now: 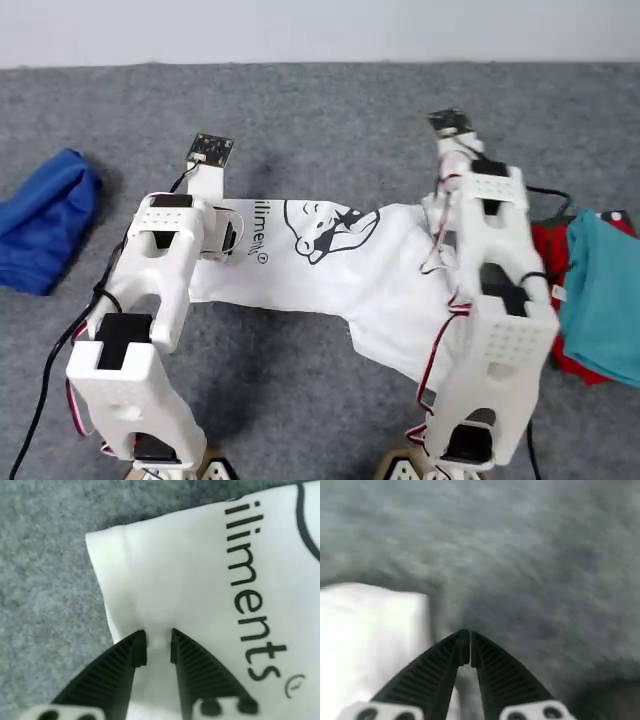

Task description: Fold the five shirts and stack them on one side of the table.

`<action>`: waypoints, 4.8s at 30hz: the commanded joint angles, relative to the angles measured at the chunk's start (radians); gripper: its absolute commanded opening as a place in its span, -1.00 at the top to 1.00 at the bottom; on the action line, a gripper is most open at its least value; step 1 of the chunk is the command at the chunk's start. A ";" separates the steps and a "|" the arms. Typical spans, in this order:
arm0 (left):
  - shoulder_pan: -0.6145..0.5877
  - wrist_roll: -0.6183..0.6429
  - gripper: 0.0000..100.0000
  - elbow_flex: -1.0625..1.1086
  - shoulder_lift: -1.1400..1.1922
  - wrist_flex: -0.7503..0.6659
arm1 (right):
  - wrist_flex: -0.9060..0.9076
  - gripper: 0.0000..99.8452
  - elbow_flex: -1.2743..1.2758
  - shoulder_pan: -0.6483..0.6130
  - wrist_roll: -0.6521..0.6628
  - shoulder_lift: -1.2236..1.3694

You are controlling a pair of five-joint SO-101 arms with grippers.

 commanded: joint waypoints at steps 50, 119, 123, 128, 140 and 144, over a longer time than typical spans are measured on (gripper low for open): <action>0.003 0.003 0.83 -0.025 -0.002 -0.003 | 0.170 0.98 -0.373 0.019 0.005 0.084; 0.003 0.003 0.83 -0.015 -0.002 -0.003 | 0.547 0.62 -0.879 0.021 -0.104 0.435; 0.003 0.003 0.83 -0.033 -0.015 -0.002 | 0.661 0.62 -0.879 0.027 -0.103 0.321; 0.002 0.003 0.82 -0.171 -0.084 0.133 | 0.791 0.62 -0.858 0.025 -0.064 0.202; 0.005 0.002 0.82 -0.222 0.006 0.110 | 0.728 0.80 -0.304 -0.107 0.058 0.015; 0.003 0.002 0.82 -0.236 0.123 -0.018 | 0.587 0.81 -0.170 -0.070 0.058 0.041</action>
